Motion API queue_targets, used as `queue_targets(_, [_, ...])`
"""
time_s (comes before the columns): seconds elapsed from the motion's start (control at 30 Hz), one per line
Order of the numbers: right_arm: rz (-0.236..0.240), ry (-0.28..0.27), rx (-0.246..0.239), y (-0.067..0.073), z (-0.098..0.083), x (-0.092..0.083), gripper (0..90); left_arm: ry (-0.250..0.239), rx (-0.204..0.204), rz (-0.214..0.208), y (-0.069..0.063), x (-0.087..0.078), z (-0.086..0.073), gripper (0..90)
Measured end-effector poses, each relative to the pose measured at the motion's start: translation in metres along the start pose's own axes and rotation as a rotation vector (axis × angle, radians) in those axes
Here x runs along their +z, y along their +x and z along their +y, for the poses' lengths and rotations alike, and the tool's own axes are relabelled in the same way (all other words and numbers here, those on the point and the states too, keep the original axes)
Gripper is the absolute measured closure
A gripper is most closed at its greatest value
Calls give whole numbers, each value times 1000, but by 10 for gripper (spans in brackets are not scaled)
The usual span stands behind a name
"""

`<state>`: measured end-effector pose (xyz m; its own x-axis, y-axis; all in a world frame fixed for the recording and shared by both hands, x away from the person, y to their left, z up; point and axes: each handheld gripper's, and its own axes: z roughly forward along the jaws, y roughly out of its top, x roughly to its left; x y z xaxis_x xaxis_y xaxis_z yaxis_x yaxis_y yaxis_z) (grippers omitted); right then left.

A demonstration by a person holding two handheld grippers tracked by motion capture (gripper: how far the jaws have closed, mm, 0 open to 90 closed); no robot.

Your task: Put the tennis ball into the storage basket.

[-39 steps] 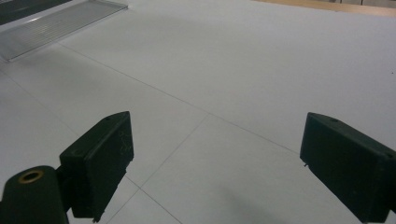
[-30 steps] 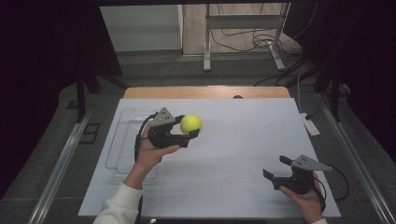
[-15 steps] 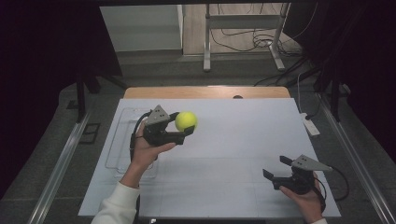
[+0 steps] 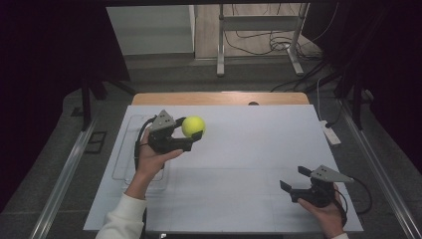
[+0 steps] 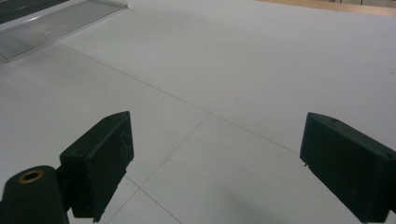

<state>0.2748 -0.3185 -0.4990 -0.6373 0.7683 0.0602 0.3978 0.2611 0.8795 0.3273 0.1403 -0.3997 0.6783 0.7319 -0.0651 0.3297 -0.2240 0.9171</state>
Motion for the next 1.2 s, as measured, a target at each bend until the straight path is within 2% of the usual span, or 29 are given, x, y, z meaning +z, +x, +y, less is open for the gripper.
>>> queue_targets(0.77, [2, 0, 2, 0, 0, 0, 100, -18, -43, 67, 21, -11, -3, 263])
queue_targets(1.2, [2, 3, 3, 0, 0, 0, 100, -7, -67, 110, 34, -13, -8, 263])
